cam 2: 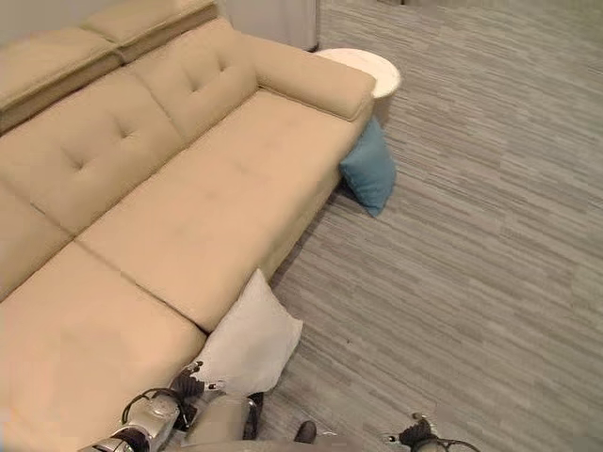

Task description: Pick up all the scattered cushions and arrange them neatly on the sofa.

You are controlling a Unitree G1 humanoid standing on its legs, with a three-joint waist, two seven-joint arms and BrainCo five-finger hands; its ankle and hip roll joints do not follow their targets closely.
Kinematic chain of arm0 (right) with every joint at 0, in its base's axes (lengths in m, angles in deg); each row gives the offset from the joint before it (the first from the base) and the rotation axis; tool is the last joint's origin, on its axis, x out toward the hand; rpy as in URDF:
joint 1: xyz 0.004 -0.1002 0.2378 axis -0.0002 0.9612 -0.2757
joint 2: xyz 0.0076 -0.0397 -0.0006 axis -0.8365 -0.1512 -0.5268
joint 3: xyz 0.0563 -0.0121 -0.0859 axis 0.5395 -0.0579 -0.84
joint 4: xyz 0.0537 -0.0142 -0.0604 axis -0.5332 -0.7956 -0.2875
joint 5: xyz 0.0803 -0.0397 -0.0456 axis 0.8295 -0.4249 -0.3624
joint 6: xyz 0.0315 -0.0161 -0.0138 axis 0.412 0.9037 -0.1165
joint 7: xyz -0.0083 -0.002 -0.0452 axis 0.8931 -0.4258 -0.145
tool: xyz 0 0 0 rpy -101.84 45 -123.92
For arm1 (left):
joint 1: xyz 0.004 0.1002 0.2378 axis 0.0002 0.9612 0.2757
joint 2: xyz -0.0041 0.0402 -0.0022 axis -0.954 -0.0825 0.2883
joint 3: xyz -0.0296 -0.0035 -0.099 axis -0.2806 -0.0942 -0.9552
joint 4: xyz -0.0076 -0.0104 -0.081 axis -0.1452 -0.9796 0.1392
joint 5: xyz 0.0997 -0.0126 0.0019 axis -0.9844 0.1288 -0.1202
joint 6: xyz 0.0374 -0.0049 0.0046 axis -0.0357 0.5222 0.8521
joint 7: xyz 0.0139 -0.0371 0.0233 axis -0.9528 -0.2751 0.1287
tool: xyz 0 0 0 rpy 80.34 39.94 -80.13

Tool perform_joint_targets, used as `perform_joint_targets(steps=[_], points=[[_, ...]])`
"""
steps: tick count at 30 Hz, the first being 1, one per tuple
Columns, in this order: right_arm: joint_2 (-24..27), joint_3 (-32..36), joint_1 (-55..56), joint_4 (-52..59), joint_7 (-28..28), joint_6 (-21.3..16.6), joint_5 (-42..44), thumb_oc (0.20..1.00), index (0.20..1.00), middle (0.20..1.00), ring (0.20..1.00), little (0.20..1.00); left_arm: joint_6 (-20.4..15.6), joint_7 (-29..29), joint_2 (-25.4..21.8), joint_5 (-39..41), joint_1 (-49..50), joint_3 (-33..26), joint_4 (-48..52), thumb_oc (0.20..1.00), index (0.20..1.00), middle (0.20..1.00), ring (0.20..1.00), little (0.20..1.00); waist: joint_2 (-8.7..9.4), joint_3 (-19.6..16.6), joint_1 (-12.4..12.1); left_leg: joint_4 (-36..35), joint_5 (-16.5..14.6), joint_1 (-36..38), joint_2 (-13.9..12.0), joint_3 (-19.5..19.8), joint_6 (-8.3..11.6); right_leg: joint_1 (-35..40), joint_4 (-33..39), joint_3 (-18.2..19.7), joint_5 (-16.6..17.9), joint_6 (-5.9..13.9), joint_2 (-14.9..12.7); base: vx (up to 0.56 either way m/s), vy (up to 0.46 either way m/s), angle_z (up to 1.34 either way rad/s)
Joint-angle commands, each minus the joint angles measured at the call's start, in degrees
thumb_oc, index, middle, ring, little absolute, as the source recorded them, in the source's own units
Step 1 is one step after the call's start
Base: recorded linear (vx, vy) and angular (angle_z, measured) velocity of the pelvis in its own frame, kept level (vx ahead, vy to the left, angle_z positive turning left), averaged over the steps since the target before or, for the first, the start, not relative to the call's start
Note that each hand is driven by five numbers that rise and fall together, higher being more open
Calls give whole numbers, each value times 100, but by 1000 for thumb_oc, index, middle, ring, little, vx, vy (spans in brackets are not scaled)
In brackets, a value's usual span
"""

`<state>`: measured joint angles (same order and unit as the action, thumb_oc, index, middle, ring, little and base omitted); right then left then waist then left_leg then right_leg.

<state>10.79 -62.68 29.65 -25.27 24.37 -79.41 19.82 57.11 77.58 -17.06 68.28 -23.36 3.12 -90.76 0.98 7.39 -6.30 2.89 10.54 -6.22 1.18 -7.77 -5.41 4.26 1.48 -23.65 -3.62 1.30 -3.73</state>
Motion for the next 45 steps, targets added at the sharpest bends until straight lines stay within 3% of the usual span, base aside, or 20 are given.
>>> perform_joint_targets(steps=[1,6,7,8,10,12,13,14,19,21,22,24,27,30,34,35,37,38,41,45], points=[[151,143,-178,166,-39,-85,57,1000,1000,1000,1000,1000,6,-36,108,-88,24,-248,-325,1000,1000,1000,1000,1000,80,-13,-85,325,-1834,677,-104,297,645,-175,262,-92,420,423,-243,-22,141,59],[56,99,-200,228,3,-93,7,1000,1000,1000,1000,1000,1,-50,52,-58,93,-377,-429,1000,1000,1000,1000,1000,79,-83,-179,-118,-1700,853,-15,489,563,-282,85,-221,478,497,-335,-53,118,34],[8,37,-256,260,82,-75,-47,1000,1000,1000,1000,1000,11,-74,-48,-50,125,-520,-468,1000,1000,1000,1000,1000,33,-10,-319,-213,-1629,906,47,646,426,-599,-803,-271,329,579,-565,-118,167,7],[-23,33,-289,308,91,-93,-21,1000,1000,1000,1000,1000,-8,-60,-117,-66,66,-457,-468,1000,1000,1000,1000,1000,20,91,-253,-229,-1545,883,82,978,382,-862,-1281,171,272,639,-542,-104,152,3],[-34,20,-274,283,116,-94,65,1000,1000,1000,1000,1000,-32,-41,-150,-63,41,-363,-477,1000,1000,1000,1000,1000,21,79,-114,-360,-1473,934,165,1482,372,-990,-1099,1363,134,682,-145,42,-43,106],[-1,43,-294,254,130,-70,118,1000,1000,1000,1000,1000,-51,-40,-137,-66,-16,-243,-551,1000,1000,1000,1000,1000,38,78,33,-405,-1376,896,180,1932,480,-1196,-749,2217,434,688,-129,124,-179,257],[0,43,-294,253,130,-71,118,1000,1000,1000,1000,1000,-51,-40,-136,-65,-16,-244,-551,1000,1000,1000,1000,1000,35,80,42,-405,-1377,898,178,1942,481,-1189,-746,2206,433,688,-129,185,-350,218],[23,52,-274,223,136,-70,80,1000,1000,1000,1000,1000,-59,-54,-117,-82,10,-245,-620,1000,1000,1000,1000,1000,116,2,23,-395,-1406,904,127,2097,607,-885,-384,1785,481,662,-303,133,-307,182],[165,54,-370,275,48,-164,139,1000,1000,1000,1000,1000,-45,-43,-53,-31,-35,-247,-623,1000,1000,1000,1000,1000,220,47,52,38,-1269,455,-230,2071,973,-371,103,1246,356,443,-90,79,-338,84],[209,63,-356,266,40,-150,155,1000,1000,1000,1000,1000,-46,-42,-32,-8,-53,-231,-568,1000,1000,1000,1000,1000,232,108,110,253,-1265,260,-222,1737,944,-282,194,1079,340,398,-106,-54,-172,109],[237,99,-300,274,30,-143,179,1000,1000,1000,1000,1000,-42,-26,-30,-41,-46,-212,-551,1000,1000,1000,1000,1000,245,136,182,428,-1339,203,-271,1129,907,-189,245,906,316,368,-127,-56,-115,63],[239,128,-279,263,36,-135,209,1000,1000,1000,1000,1000,-32,-41,-45,-83,-38,-227,-518,1000,1000,1000,1000,1000,265,103,242,554,-1436,187,-216,724,824,-202,292,787,328,351,-147,-18,-78,88],[164,115,-193,229,75,-135,180,1000,1000,1000,1000,1000,-17,-105,-52,-137,69,-323,-551,1000,1000,1000,1000,1000,248,2,251,440,-1585,255,254,517,593,-194,352,740,365,370,-75,32,-6,25],[113,87,-210,192,82,-116,125,1000,1000,1000,1000,1000,3,-89,-92,-127,117,-418,-597,1000,1000,1000,1000,1000,255,-55,181,90,-1531,393,367,841,547,-251,350,804,400,395,6,37,45,-2],[55,-30,-246,220,138,-82,-24,1000,1000,1000,1000,1000,24,-114,-199,-137,188,-562,-637,1000,1000,1000,1000,1000,263,-23,64,-210,-1450,570,280,842,418,-550,-452,790,234,472,-56,-15,63,-19],[33,-77,-294,254,154,-80,-47,1000,1000,1000,1000,1000,25,-104,-268,-143,150,-562,-626,1000,1000,1000,1000,1000,241,78,74,-170,-1446,596,233,906,366,-793,-979,968,156,576,-57,-37,20,-62],[32,-95,-311,254,198,-78,-46,1000,1000,1000,1000,1000,9,-95,-310,-140,127,-541,-610,1000,1000,1000,1000,1000,232,119,112,-178,-1461,657,255,1013,333,-878,-1048,1241,120,633,-71,5,-56,-35],[47,-98,-366,235,188,-76,-109,1000,1000,1000,1000,1000,-8,-79,-310,-136,134,-562,-635,1000,1000,1000,1000,1000,179,83,41,-305,-1452,707,128,1001,349,-785,-759,1132,306,620,-419,51,-165,-3],[80,-110,-443,257,190,-49,-152,1000,1000,1000,1000,1000,-53,-19,-344,-66,106,-558,-663,1000,1000,1000,1000,1000,196,42,15,-349,-1436,720,25,1092,435,-785,-420,1469,652,779,-737,59,-231,-13],[60,-167,-453,253,153,-53,-170,1000,1000,1000,1000,1000,-70,19,-324,-39,120,-578,-701,1000,1000,1000,1000,1000,316,-100,-8,-510,-1326,782,-139,1174,654,-475,149,1406,679,788,-537,83,-272,26]])
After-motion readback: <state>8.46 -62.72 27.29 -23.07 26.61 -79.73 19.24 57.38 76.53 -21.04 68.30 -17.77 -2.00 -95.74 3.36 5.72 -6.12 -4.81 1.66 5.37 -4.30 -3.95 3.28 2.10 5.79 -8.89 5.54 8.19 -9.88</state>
